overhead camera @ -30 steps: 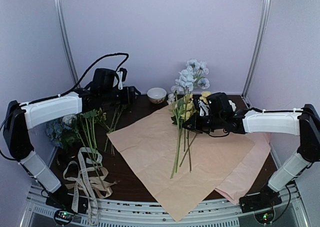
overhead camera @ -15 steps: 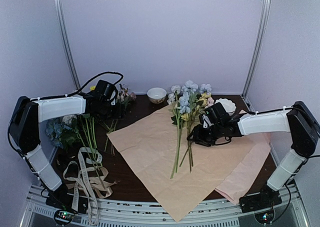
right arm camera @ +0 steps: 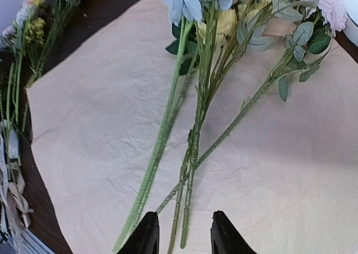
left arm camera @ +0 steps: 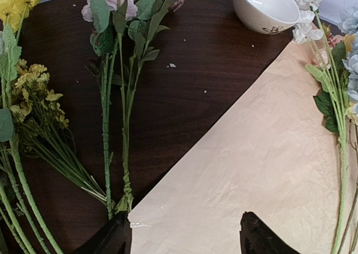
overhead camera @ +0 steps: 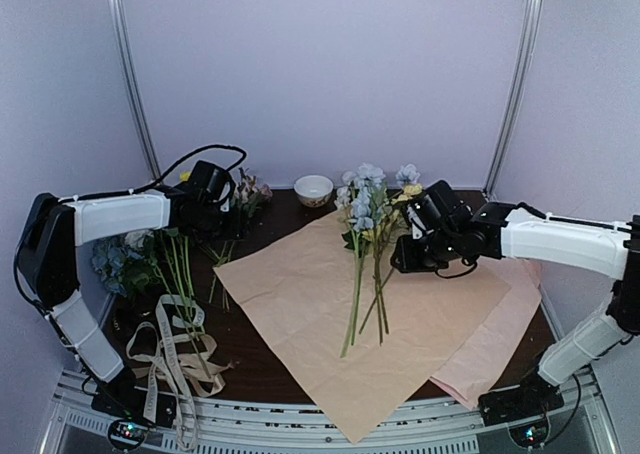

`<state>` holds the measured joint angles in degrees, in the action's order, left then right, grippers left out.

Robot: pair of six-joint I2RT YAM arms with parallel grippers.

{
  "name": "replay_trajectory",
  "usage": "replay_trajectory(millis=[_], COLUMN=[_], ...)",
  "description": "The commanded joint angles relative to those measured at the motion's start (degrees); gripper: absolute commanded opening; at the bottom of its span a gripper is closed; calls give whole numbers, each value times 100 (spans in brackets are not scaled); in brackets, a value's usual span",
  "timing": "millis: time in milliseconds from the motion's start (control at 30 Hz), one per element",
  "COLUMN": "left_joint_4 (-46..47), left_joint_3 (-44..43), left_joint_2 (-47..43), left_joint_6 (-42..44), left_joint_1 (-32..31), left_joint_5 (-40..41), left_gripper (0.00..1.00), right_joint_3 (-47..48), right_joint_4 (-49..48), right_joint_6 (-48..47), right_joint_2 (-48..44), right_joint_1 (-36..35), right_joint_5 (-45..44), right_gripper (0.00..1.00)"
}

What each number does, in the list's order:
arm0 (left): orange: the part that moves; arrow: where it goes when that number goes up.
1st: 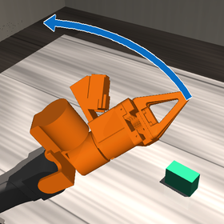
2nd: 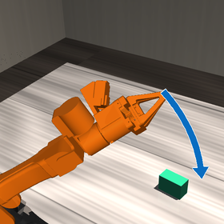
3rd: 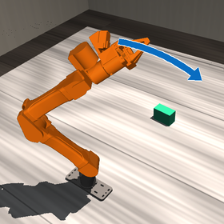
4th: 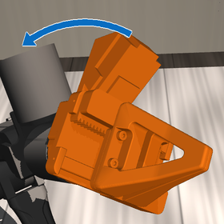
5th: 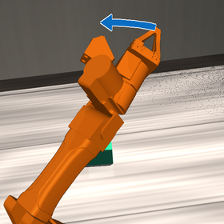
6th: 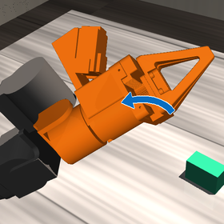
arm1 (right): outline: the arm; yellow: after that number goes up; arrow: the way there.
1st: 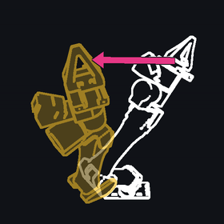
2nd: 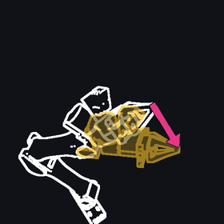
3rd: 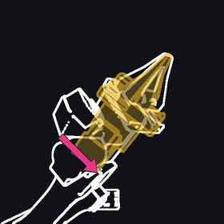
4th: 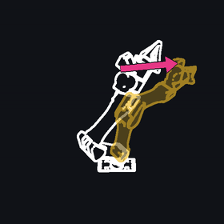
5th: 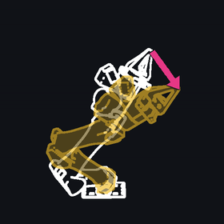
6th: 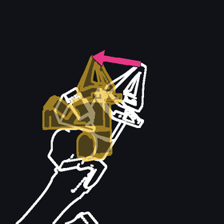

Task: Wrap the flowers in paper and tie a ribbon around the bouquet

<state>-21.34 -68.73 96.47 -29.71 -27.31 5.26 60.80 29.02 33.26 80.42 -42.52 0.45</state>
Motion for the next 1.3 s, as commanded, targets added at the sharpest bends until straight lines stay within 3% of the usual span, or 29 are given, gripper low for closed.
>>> replay_trajectory(millis=[0, 167, 500, 733, 1067, 1267], left_joint_4=[10, -41, -256, -485, -1187, -1410], left_joint_3=[9, -76, -380, -984, -2400, -2594], left_joint_2=[-214, -143, 478, 1058, 2345, 2737], left_joint_6=[183, 295, 220, 380, 668, 586], left_joint_1=[48, 89, 697, 934, 1176, 1202], left_joint_5=[115, 134, -422, -369, -186, -211], left_gripper=[70, 70, 68, 66, 38, 35], right_joint_3=[344, 842, 1159, 1258, 1418, 1362], right_joint_4=[422, 677, 531, 487, 598, 624], right_joint_6=[-448, -634, -753, -851, -968, -1029], right_joint_2=[671, 1344, 1692, 1780, 1943, 1894], right_joint_1=[-243, -476, -512, -513, -511, -509], right_joint_5=[267, 425, 781, 894, 897, 804], right_gripper=[31, 27, 28, 28, 28, 29])
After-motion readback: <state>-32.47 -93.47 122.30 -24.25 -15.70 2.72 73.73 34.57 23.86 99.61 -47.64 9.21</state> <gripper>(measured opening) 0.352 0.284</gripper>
